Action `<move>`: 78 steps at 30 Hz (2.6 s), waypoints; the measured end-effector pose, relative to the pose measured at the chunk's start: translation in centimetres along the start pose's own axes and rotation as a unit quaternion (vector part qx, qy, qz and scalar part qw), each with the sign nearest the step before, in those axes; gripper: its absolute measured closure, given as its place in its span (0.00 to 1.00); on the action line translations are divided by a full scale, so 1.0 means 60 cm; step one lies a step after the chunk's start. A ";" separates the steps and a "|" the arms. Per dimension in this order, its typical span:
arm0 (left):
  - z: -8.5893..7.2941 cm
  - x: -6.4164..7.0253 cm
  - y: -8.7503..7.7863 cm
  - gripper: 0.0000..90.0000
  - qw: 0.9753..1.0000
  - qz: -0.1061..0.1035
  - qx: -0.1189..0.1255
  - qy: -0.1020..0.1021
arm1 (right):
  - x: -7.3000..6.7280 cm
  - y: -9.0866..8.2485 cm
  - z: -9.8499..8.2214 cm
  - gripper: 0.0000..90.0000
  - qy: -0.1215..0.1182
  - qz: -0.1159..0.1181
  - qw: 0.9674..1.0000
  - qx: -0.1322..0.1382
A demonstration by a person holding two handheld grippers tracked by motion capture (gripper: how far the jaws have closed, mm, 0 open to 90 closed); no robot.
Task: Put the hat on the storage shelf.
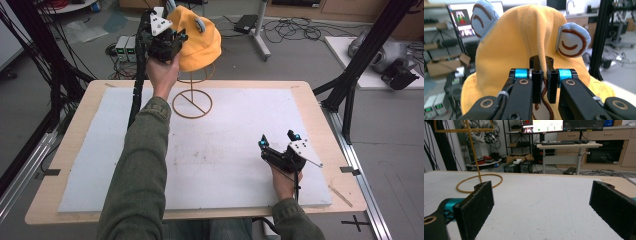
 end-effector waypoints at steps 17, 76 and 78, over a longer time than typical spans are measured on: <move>-0.033 -0.010 0.012 0.84 0.999 0.019 -0.030 -0.020 | -0.002 -0.001 0.003 0.06 -0.002 -0.001 1.000 0.002; -0.264 -0.098 -0.444 0.19 0.964 0.252 0.061 -0.058 | 0.004 -0.006 0.007 0.06 0.002 -0.043 0.999 0.008; -0.280 -0.089 -0.446 0.18 0.964 0.253 0.057 -0.054 | 0.006 -0.005 0.007 0.06 0.001 -0.045 0.999 0.010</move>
Point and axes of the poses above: each handheld gripper's, and its own axes: y roughly forward along the jaws, z roughly out of its top, x roughly to its right, the point moved 3 cm from there along y, roughly forward along the jaws, and after that the axes turned 2 degrees about -z, right-handed, at the moved point
